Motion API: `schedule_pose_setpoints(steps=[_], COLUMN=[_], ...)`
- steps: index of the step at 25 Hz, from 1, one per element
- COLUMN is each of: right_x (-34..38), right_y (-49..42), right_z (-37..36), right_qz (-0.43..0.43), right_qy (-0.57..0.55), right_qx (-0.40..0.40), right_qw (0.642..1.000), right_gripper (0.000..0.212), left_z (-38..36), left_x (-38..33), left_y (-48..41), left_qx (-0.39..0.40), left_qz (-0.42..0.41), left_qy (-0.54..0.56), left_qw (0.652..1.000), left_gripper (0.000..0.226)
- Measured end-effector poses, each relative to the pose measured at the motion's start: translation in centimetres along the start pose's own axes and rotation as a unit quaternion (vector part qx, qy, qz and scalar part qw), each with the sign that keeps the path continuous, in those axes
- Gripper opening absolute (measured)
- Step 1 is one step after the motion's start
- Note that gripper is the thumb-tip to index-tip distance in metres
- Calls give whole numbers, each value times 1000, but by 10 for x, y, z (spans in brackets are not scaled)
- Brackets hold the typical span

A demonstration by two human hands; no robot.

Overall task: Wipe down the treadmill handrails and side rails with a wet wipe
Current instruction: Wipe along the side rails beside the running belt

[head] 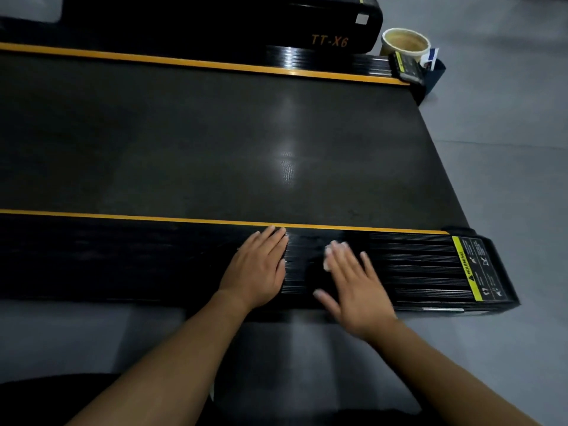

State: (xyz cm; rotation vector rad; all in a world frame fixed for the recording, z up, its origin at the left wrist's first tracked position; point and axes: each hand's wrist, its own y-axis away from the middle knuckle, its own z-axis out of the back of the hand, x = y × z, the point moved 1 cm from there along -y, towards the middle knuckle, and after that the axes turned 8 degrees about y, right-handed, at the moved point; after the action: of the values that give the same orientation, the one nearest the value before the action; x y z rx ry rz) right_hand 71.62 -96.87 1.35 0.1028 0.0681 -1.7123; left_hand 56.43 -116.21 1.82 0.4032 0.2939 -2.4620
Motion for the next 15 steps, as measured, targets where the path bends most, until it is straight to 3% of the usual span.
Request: schedule_pose_setpoints(steps=[2,6,7,10,11,15], right_x=[-2,20,10,-12,-2,31], right_y=[-10,-21,-23,-33,-38,-50], right_z=[2,3,4,6,8,14], right_qz=[-93,7,0,-118,-118,13], right_qy=[-40,-17,-17,-63,-72,-41], right_qx=[29,45,47,68,70,63], right_qw=[994,999,999,989,988,997], right_gripper=[96,97,98,111,113,109], left_z=[-1,-1,-1,0,0,1], left_x=[0,1,0,0,0,-1], left_y=[1,1,1,0,0,2], left_qx=[-1,-3,-1,1,0,-11], left_qz=[0,1,1,2,1,3], left_qy=[-2,0,1,-2,-4,5], left_qw=[1000,1000,1000,1000,1000,1000], left_gripper=[59,60,60,60,60,59])
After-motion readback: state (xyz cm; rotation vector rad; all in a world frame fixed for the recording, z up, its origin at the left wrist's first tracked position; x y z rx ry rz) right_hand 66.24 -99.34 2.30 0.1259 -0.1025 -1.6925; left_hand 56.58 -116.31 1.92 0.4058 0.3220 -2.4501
